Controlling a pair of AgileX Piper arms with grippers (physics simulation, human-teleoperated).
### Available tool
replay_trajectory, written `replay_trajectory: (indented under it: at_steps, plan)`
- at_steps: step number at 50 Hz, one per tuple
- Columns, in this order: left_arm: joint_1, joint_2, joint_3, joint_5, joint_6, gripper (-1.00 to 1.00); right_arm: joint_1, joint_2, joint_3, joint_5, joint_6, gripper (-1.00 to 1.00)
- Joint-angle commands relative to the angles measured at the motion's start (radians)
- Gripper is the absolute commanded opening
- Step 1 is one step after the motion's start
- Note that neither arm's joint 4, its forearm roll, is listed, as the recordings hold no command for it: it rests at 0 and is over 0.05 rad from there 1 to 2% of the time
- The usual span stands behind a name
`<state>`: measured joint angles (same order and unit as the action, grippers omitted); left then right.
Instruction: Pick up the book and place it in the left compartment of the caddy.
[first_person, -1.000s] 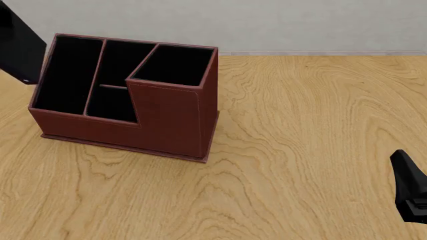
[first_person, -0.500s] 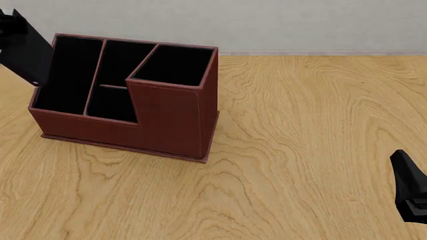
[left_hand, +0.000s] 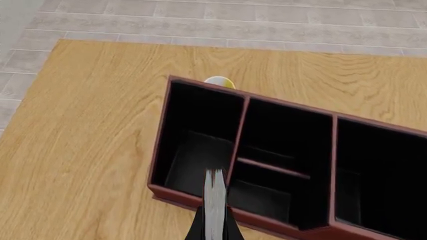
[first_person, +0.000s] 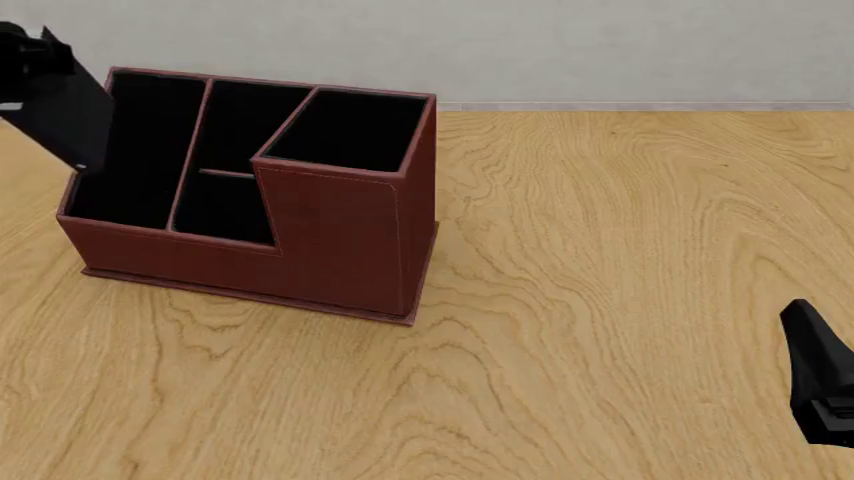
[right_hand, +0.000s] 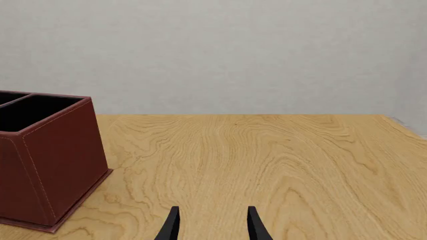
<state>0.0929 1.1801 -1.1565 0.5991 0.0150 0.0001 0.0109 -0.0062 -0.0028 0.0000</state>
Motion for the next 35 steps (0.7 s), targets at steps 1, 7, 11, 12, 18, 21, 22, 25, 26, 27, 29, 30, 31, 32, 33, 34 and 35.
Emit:
replay_trajectory:
  at_steps: [1, 7, 11, 12, 18, 21, 22, 25, 26, 27, 29, 30, 31, 32, 33, 34, 35]
  plan:
    - [0.017, 0.025, -0.023, -0.022, 0.02, -1.0, 0.0, -0.002, 0.002, 0.0, 0.0, 1.0]
    - [0.018, 0.049, -0.012, -0.051, 0.021, -1.0, 0.0, -0.002, 0.002, 0.0, 0.0, 1.0]
    - [0.019, 0.066, -0.011, -0.065, 0.02, -1.0, 0.0, -0.002, 0.002, 0.0, 0.0, 1.0]
    - [0.02, 0.072, -0.01, -0.07, 0.021, -1.0, 0.0, -0.002, 0.002, 0.0, 0.0, 1.0]
    - [0.016, 0.099, -0.024, -0.076, 0.019, -1.0, 0.0, -0.002, 0.002, 0.0, 0.0, 1.0]
    - [0.016, 0.112, -0.033, -0.078, 0.02, -1.0, 0.0, -0.002, 0.002, 0.0, 0.0, 1.0]
    - [0.016, 0.112, -0.033, -0.078, 0.02, -1.0, 0.0, -0.002, 0.002, 0.0, 0.0, 1.0]
    - [0.017, 0.121, -0.017, -0.101, 0.022, -1.0, 0.0, -0.002, 0.002, 0.0, 0.0, 1.0]
    - [0.018, 0.128, -0.017, -0.108, 0.024, -1.0, 0.0, -0.002, 0.002, 0.0, 0.0, 1.0]
    - [0.019, 0.132, -0.019, -0.109, 0.021, -1.0, 0.0, -0.002, 0.002, 0.0, 0.0, 1.0]
    - [0.021, 0.137, -0.018, -0.114, 0.027, -1.0, 0.0, -0.002, 0.002, 0.0, 0.0, 1.0]
    - [0.023, 0.14, -0.019, -0.117, 0.027, -1.0, 0.0, -0.002, 0.002, 0.0, 0.0, 1.0]
    - [0.024, 0.142, -0.017, -0.12, 0.027, -1.0, 0.0, -0.002, 0.002, 0.0, 0.0, 1.0]
    - [0.025, 0.145, -0.017, -0.121, 0.029, -1.0, 0.0, -0.002, 0.002, 0.0, 0.0, 1.0]
    - [0.025, 0.146, -0.021, -0.121, 0.032, -1.0, 0.0, -0.002, 0.002, 0.0, 0.0, 1.0]
    - [0.025, 0.149, -0.026, -0.118, 0.029, -1.0, 0.0, -0.002, 0.002, 0.0, 0.0, 1.0]
    - [0.026, 0.152, -0.032, -0.114, 0.029, -1.0, 0.0, -0.002, 0.002, 0.0, 0.0, 1.0]
